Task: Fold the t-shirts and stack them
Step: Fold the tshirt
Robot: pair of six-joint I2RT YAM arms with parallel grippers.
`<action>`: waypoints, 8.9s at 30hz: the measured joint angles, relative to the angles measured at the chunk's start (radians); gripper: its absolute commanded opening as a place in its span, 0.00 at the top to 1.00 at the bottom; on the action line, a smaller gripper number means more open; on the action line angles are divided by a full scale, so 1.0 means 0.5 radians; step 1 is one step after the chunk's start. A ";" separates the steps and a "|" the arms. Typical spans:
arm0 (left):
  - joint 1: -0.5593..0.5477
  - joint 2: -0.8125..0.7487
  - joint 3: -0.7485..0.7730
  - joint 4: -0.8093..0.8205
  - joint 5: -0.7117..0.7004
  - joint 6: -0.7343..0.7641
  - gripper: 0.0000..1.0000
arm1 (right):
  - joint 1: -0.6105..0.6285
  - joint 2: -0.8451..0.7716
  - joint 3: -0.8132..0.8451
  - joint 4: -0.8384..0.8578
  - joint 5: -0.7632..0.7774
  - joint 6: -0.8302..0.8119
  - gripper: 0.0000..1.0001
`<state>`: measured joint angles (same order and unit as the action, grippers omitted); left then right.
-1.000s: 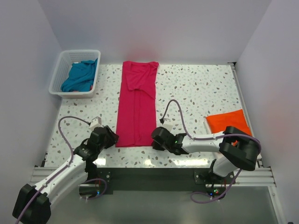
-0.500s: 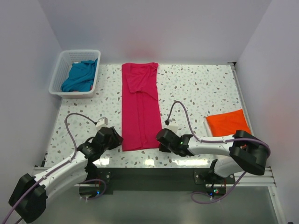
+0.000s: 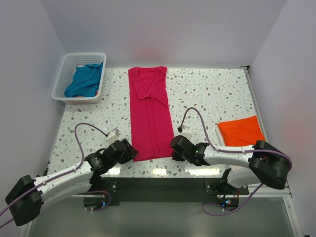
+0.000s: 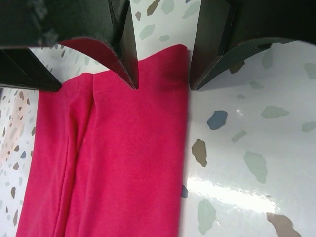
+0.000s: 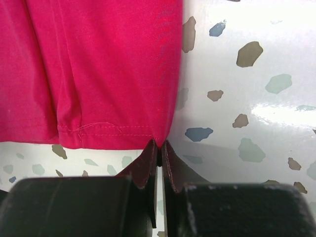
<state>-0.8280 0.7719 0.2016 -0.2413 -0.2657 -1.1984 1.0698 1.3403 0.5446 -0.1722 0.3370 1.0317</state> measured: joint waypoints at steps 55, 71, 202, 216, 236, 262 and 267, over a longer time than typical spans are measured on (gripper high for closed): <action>-0.597 0.474 0.238 -0.198 -0.416 -0.555 1.00 | -0.035 -0.188 -0.178 0.112 -0.195 -0.102 1.00; -0.861 0.506 0.373 -0.465 -0.361 -0.426 1.00 | 0.194 -0.533 -0.310 -0.028 -0.214 -0.068 1.00; 1.080 2.580 2.200 0.552 0.438 0.982 0.71 | -1.383 1.865 2.415 -0.348 -0.872 -1.015 0.75; 1.116 1.669 1.666 0.629 0.430 0.929 0.55 | -1.382 1.189 1.749 -0.380 -0.777 -1.006 0.51; 0.671 0.674 0.592 0.437 0.000 0.575 0.46 | -1.289 0.224 0.636 -0.277 -0.751 -0.806 0.41; 0.645 0.396 0.409 0.259 -0.053 0.530 0.40 | -1.144 0.272 0.590 -0.151 -0.703 -0.697 0.37; 0.645 0.388 0.306 0.294 -0.014 0.530 0.39 | -1.114 0.365 0.572 -0.114 -0.701 -0.672 0.37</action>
<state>-0.5053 0.9661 0.3546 -0.0940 -0.2729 -0.9333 0.5129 1.5230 0.8307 -0.2291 -0.0135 0.6956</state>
